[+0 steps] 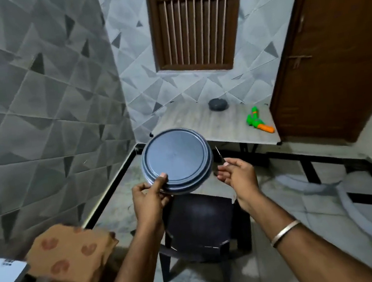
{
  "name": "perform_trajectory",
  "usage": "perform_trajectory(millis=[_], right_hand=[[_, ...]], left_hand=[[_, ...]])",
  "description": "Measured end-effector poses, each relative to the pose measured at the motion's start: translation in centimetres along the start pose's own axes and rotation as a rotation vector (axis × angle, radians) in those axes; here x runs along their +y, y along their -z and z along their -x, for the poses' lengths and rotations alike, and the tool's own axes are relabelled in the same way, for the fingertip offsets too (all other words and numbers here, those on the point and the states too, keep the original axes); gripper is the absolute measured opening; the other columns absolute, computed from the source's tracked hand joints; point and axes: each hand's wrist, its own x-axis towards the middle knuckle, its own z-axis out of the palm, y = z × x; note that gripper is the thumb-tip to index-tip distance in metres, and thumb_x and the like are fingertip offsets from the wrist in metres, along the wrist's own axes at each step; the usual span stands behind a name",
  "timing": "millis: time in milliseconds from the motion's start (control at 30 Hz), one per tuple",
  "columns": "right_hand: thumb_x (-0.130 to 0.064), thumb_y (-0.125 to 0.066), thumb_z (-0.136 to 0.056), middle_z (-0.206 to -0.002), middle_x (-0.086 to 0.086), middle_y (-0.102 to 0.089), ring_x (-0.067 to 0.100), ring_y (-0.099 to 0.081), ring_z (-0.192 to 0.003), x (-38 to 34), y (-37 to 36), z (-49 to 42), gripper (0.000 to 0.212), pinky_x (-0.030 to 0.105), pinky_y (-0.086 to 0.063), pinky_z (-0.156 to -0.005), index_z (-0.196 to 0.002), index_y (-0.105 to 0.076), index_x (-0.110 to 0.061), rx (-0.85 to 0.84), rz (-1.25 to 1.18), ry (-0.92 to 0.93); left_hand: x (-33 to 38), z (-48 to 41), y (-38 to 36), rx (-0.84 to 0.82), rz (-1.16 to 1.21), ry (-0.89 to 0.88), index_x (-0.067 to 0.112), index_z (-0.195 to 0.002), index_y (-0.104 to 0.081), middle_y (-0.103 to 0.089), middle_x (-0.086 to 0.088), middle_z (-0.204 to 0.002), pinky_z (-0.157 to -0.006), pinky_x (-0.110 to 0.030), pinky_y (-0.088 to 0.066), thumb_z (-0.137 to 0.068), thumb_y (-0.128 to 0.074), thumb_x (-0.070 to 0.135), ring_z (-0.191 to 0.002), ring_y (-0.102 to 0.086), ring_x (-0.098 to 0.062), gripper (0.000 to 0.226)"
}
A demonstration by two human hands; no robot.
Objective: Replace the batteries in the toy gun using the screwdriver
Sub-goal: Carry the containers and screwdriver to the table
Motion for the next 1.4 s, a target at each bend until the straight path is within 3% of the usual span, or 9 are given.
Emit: perform_trajectory(millis=[100, 300, 400, 467, 733, 867, 967, 1200, 1400], right_hand=[[0.002, -0.045, -0.099, -0.082, 0.014, -0.062, 0.019, -0.062, -0.064, -2.2, 3.5, -1.2, 0.02, 0.018, -0.055, -0.053, -0.115, -0.057, 0.001, 0.018, -0.055, 0.0], [0.003, -0.045, -0.099, -0.089, 0.018, -0.066, 0.023, -0.065, -0.072, -6.3, 12.6, -6.3, 0.024, 0.02, -0.056, -0.054, -0.119, -0.057, 0.005, 0.046, -0.116, -0.033], [0.004, -0.045, -0.098, -0.097, 0.024, -0.066, 0.023, -0.067, -0.074, -8.2, 16.7, -8.8, 0.022, 0.021, -0.058, -0.055, -0.116, -0.058, 0.003, 0.037, -0.153, -0.038], [0.003, -0.047, -0.098, -0.096, 0.022, -0.068, 0.024, -0.069, -0.076, -9.4, 19.6, -10.5, 0.02, 0.021, -0.058, -0.057, -0.114, -0.059, 0.002, 0.022, -0.16, -0.037], [0.006, -0.047, -0.096, -0.087, 0.019, -0.07, 0.019, -0.071, -0.066, -12.2, 27.3, -15.9, 0.014, 0.022, -0.058, -0.056, -0.102, -0.059, 0.001, -0.001, -0.233, -0.051], [0.007, -0.047, -0.096, -0.087, 0.019, -0.069, 0.025, -0.07, -0.071, -12.7, 28.8, -19.5, 0.012, 0.025, -0.059, -0.06, -0.099, -0.057, 0.001, -0.003, -0.249, -0.07], [0.008, -0.046, -0.095, -0.086, 0.019, -0.068, 0.026, -0.069, -0.071, -12.8, 29.3, -23.3, 0.012, 0.026, -0.058, -0.06, -0.099, -0.056, 0.001, 0.003, -0.258, -0.088], [0.006, -0.047, -0.096, -0.089, 0.021, -0.067, 0.031, -0.069, -0.079, -12.0, 27.2, -35.0, 0.013, 0.028, -0.06, -0.063, -0.1, -0.058, 0.0, 0.004, -0.221, -0.118], [0.01, -0.048, -0.093, -0.083, 0.023, -0.065, 0.033, -0.068, -0.075, -12.6, 22.7, -47.4, 0.012, 0.029, -0.06, -0.06, -0.094, -0.054, 0.0, -0.031, -0.233, -0.195]], left_hand=[[-0.7, 0.4, -4.6, -0.04, 0.006, -0.002, 0.013, -0.11, -0.043, -0.071, -0.013, -0.094, -0.084, -0.047, -0.055, -0.084, -0.08, 0.016, -0.091, -0.07, -0.034, 0.045], [-4.5, 1.3, -14.8, -0.063, -0.017, -0.004, 0.013, -0.103, -0.045, -0.069, -0.015, -0.094, -0.073, -0.041, -0.05, -0.078, -0.085, 0.02, -0.086, -0.064, -0.032, 0.047], [-6.5, 1.5, -19.5, -0.066, -0.043, 0.02, -0.001, -0.11, -0.054, -0.057, -0.015, -0.093, -0.058, -0.03, -0.053, -0.06, -0.09, 0.038, -0.077, -0.061, -0.028, 0.073], [-8.2, 1.7, -22.7, -0.064, -0.044, 0.021, -0.01, -0.121, -0.054, -0.057, -0.016, -0.09, -0.055, -0.028, -0.054, -0.062, -0.089, 0.039, -0.073, -0.061, -0.027, 0.085], [-11.5, 1.4, -31.6, -0.045, -0.096, 0.017, -0.009, -0.12, -0.058, -0.063, -0.017, -0.086, -0.065, -0.033, -0.059, -0.077, -0.086, 0.03, -0.075, -0.059, -0.03, 0.064], [-12.3, -1.0, -35.1, -0.048, -0.117, 0.008, -0.007, -0.121, -0.056, -0.071, -0.024, -0.097, -0.066, -0.033, -0.058, -0.074, -0.087, 0.034, -0.076, -0.07, -0.031, 0.07], [-13.4, -3.5, -37.9, -0.043, -0.123, 0.014, -0.004, -0.118, -0.055, -0.072, -0.022, -0.098, -0.066, -0.034, -0.06, -0.079, -0.084, 0.031, -0.074, -0.073, -0.029, 0.06], [-15.5, -13.0, -42.8, -0.006, -0.098, 0.001, -0.012, -0.124, -0.052, -0.058, -0.016, -0.086, -0.059, -0.032, -0.059, -0.078, -0.085, 0.03, -0.073, -0.056, -0.028, 0.07], [-15.0, -23.6, -47.3, 0.064, -0.093, 0.012, -0.009, -0.114, -0.058, -0.06, -0.018, -0.088, -0.062, -0.035, -0.054, -0.082, -0.082, 0.026, -0.078, -0.056, -0.031, 0.053]])
